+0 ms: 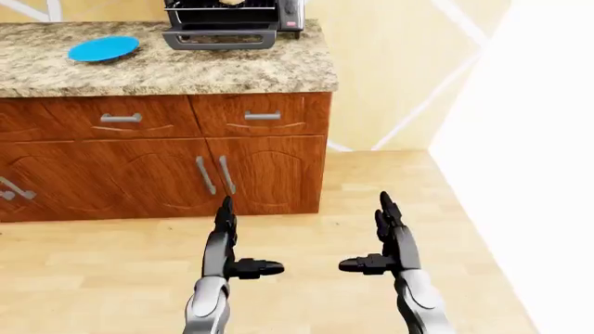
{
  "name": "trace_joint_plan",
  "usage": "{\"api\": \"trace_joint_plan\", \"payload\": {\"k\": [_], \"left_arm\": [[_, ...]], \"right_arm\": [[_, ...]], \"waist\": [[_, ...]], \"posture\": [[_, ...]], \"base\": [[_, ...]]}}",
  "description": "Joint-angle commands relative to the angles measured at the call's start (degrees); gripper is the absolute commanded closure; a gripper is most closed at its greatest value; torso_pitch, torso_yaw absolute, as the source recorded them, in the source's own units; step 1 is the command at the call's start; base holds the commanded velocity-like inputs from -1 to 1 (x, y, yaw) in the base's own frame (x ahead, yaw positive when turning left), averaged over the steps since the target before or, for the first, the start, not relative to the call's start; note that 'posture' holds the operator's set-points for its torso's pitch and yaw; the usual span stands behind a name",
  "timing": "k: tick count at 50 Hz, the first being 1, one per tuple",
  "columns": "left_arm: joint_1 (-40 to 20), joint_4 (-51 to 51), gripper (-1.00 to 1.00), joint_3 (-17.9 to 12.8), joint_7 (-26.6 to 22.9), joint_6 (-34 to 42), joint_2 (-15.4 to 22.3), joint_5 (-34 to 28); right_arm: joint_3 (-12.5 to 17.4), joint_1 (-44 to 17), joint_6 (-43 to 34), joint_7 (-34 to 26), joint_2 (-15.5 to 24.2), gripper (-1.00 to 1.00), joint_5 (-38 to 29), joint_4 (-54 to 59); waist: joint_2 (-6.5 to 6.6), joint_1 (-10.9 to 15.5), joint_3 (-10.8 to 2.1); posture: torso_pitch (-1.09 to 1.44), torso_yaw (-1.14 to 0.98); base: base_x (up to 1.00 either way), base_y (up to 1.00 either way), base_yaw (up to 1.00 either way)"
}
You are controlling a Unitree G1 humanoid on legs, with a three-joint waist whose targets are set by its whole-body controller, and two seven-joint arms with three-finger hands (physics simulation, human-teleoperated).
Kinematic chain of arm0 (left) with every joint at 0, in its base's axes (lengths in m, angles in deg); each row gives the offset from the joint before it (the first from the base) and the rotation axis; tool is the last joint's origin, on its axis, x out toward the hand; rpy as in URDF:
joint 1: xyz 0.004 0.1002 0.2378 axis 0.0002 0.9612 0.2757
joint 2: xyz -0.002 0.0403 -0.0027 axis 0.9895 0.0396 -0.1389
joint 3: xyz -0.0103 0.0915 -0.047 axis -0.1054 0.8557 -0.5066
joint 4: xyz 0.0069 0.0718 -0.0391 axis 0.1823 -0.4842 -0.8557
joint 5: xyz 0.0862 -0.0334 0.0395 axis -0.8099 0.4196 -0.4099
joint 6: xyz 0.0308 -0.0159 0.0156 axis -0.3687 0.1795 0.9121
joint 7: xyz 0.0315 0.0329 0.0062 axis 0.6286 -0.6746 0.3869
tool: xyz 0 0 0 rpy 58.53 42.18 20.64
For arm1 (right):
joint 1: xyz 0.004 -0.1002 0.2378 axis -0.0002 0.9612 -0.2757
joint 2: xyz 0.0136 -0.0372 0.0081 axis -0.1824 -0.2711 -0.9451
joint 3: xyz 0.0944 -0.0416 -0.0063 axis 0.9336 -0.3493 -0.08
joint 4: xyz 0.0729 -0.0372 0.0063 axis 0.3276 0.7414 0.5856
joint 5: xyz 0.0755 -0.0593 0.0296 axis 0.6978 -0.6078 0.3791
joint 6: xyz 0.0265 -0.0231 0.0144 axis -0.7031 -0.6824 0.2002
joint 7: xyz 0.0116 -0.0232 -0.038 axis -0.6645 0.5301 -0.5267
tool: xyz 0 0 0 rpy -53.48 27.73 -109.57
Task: Pick the bread from the rack and place it on the plate on the counter.
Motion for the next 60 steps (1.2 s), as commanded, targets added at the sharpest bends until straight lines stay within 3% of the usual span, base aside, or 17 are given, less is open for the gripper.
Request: {"api": "trace_joint_plan", "payload": {"k": [1, 3, 5, 7, 17, 23, 28, 30, 31, 40, 44, 45, 47, 51, 54, 56, 60], "left_arm": [[-2.2, 14.1, -1.00, -0.3, 0.4, 3.9, 0.8, 0.0], [-2.8, 19.5, -1.00, -0.4, -0.2, 8.9, 1.3, -1.0], [-4.1, 23.1, -1.00, -1.2, -0.6, 12.9, 1.7, -1.3], [-5.6, 26.3, -1.00, -2.0, -1.0, 16.5, 2.0, -1.2], [-21.9, 39.2, -1.00, -6.9, -2.0, 35.5, 7.6, -1.2], [-26.8, 40.9, -1.00, -7.5, -2.1, 39.6, 9.9, -0.7], [-28.9, 44.2, -1.00, -9.3, -1.8, 43.4, 12.0, 0.0], [-29.2, 45.9, -1.00, -9.8, -1.5, 45.0, 12.5, 0.4], [-29.2, 46.5, -1.00, -9.9, -1.5, 45.5, 12.6, 0.5], [-28.8, 47.8, -1.00, -10.1, -0.7, 46.1, 13.2, 0.2], [-28.6, 48.2, -1.00, -10.4, -0.8, 46.1, 13.5, -0.2], [-28.5, 48.4, -1.00, -10.4, -0.9, 46.3, 13.6, -0.1], [-28.5, 48.4, -1.00, -10.6, -0.9, 46.3, 13.5, -0.2], [-28.3, 48.0, -1.00, -10.4, -1.0, 45.9, 13.6, -0.5], [-28.0, 47.9, -1.00, -10.3, -1.1, 45.6, 13.5, -0.8], [-28.1, 47.8, -1.00, -10.3, -1.2, 45.5, 13.5, -0.9], [-28.5, 47.8, -1.00, -10.6, -1.6, 45.8, 13.9, -1.1]], "right_arm": [[0.4, -2.9, -2.5, 0.2, 0.7, -1.00, 0.8, -12.8], [0.6, -3.9, -6.4, -0.1, 1.0, -1.00, 0.8, -17.7], [0.7, -4.8, -9.3, -0.6, 1.4, -1.00, 0.6, -21.6], [0.9, -5.8, -11.1, -0.8, 1.7, -1.00, -0.2, -23.6], [2.3, -17.9, -29.0, -3.2, 4.3, -1.00, -1.5, -38.6], [2.7, -24.8, -35.5, -2.3, 5.2, -1.00, 0.0, -42.5], [2.8, -26.1, -38.7, -2.2, 5.8, -1.00, 0.6, -45.9], [3.4, -26.5, -39.1, -2.1, 6.0, -1.00, 1.0, -46.3], [3.7, -26.6, -39.1, -1.9, 6.2, -1.00, 1.2, -46.3], [4.2, -26.8, -38.8, -1.3, 6.8, -1.00, 2.2, -46.5], [4.3, -26.8, -39.3, -1.5, 7.2, -1.00, 2.4, -46.9], [4.2, -27.0, -39.3, -1.5, 7.2, -1.00, 2.4, -46.8], [4.3, -27.1, -39.5, -1.4, 7.2, -1.00, 2.4, -47.2], [4.4, -26.5, -39.7, -1.5, 7.2, -1.00, 2.6, -48.2], [4.5, -26.4, -40.0, -1.5, 7.3, -1.00, 2.7, -48.5], [4.6, -26.4, -40.2, -1.5, 7.4, -1.00, 2.8, -48.8], [4.7, -26.7, -40.3, -1.4, 7.5, -1.00, 3.0, -48.6]], "waist": [[-0.45, -0.1, -0.05], [-0.06, 0.5, -3.95], [-0.46, 0.3, -1.40], [-0.40, 0.5, -3.92], [0.35, 0.4, -6.12], [-1.21, -0.2, -4.90], [2.17, -1.1, -3.12], [7.03, -1.1, -4.28], [4.77, -0.6, -3.73], [0.34, -0.2, -2.28], [-3.20, 0.1, -2.70], [-1.29, -0.6, -2.84], [-2.84, -0.3, -3.34], [-1.37, -0.7, -2.83], [1.75, -1.5, -2.29], [6.75, -1.4, -3.92], [4.05, -0.3, -2.52]], "posture": [[0.00, 0.00], [0.00, 0.00], [0.00, 0.00], [0.00, 0.00], [0.00, 0.00], [0.00, 0.00], [0.00, 0.00], [0.00, 0.00], [0.00, 0.00], [0.00, 0.00], [0.00, 0.00], [0.00, 0.00], [0.00, 0.00], [0.00, 0.00], [0.00, 0.00], [0.00, 0.00], [0.00, 0.00]], "base": [[0.00, 0.00, 0.00], [0.00, 0.00, 0.00], [0.00, 0.00, 0.00], [0.00, 0.00, 0.00], [0.00, 0.02, 0.00], [0.06, 0.34, 0.00], [0.15, 0.41, 0.00], [0.16, 0.41, 0.00], [0.16, 0.41, 0.00], [0.17, 0.40, 0.00], [0.17, 0.41, 0.00], [0.16, 0.41, 0.00], [0.17, 0.40, 0.00], [0.25, 0.40, 0.00], [0.32, 0.41, 0.00], [0.32, 0.41, 0.00], [0.33, 0.40, 0.00]]}}
